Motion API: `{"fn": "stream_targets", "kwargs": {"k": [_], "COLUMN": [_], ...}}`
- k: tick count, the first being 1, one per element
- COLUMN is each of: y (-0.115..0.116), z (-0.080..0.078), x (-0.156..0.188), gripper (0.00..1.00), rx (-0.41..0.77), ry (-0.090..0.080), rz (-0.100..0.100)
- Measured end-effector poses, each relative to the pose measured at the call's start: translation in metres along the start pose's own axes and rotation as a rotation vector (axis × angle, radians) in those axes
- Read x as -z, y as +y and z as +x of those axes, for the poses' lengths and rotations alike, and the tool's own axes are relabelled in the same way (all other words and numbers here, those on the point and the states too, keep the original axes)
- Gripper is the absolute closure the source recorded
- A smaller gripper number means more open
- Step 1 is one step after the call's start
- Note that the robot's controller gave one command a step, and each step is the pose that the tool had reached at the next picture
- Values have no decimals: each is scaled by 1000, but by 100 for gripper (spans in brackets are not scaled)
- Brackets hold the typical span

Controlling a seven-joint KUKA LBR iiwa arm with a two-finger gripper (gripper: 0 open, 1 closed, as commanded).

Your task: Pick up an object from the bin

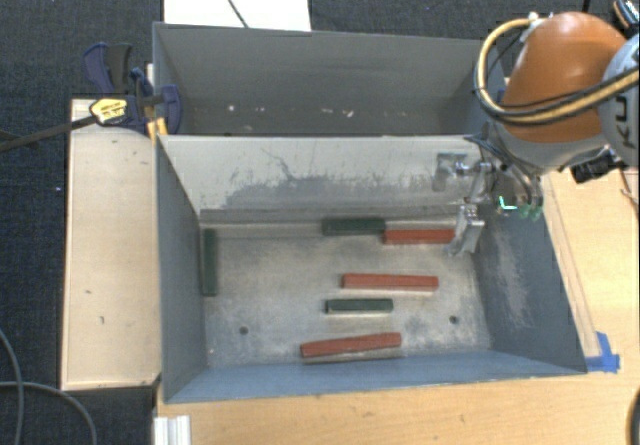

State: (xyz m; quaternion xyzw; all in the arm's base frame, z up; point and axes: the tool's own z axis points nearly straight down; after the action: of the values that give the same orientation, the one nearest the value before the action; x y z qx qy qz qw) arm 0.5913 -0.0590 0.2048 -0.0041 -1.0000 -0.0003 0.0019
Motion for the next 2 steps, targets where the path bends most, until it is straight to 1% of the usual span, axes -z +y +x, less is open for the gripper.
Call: {"fn": "stream_targets", "kwargs": {"k": [1, 2], "y": [-4, -7], "z": [22, 17], "x": [-86, -136], "gripper": [0, 0], "rx": [282, 412], "ry": [-2, -2], "rz": [0, 0]}}
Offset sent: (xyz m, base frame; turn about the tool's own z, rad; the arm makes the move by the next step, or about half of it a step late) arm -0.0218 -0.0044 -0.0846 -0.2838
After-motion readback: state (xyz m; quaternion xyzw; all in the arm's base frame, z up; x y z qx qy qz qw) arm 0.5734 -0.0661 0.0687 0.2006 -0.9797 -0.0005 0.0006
